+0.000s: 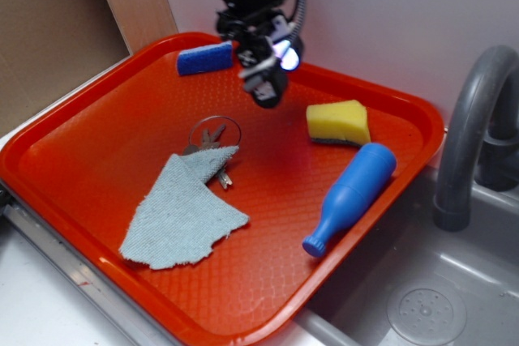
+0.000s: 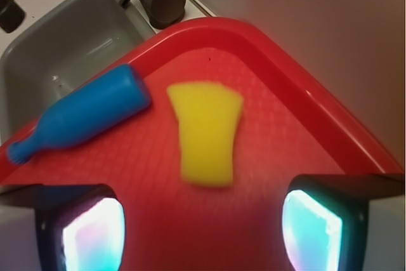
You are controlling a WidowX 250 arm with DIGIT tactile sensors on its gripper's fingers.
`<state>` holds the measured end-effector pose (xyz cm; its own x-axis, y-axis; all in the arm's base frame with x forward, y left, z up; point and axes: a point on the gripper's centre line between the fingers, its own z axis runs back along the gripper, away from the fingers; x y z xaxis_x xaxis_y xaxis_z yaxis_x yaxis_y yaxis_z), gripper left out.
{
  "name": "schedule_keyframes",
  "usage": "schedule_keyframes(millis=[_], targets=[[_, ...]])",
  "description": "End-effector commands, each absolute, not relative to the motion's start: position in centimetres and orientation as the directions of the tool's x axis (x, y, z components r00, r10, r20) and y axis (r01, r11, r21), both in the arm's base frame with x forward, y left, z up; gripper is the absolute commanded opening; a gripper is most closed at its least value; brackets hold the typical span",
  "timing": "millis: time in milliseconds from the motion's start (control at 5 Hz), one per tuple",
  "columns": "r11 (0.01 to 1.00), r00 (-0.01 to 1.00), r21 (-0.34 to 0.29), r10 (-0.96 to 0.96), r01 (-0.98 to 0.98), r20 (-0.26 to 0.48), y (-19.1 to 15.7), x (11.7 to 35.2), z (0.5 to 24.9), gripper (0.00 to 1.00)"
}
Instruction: Grab the green sponge.
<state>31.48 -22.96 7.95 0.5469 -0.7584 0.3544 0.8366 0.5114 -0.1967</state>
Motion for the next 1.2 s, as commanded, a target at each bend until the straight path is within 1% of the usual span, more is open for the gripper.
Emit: schedule_keyframes(millis=[0, 200, 400, 600, 800, 1000], targets=[[0.431, 0.463, -0.17, -0.821, 0.886, 0.334, -27.4, 31.6, 6.9, 1.0], [0.434, 0.468, -0.174, -0.835, 0.884, 0.291, -27.8, 31.5, 5.8, 1.0], [0.437, 0.465, -0.159, -0.822, 0.885, 0.328, -27.6, 31.0, 6.5, 0.0], [0.515, 0.524, -0.105, -0.812, 0.851, 0.257, -27.0, 30.1, 8.2, 0.0], [0.7, 0.693, 0.026, -0.711, 0.714, 0.119, -24.5, 27.9, 12.9, 0.0], [0.831, 0.829, 0.021, -0.556, 0.556, 0.055, -21.9, 25.5, 17.3, 0.0]])
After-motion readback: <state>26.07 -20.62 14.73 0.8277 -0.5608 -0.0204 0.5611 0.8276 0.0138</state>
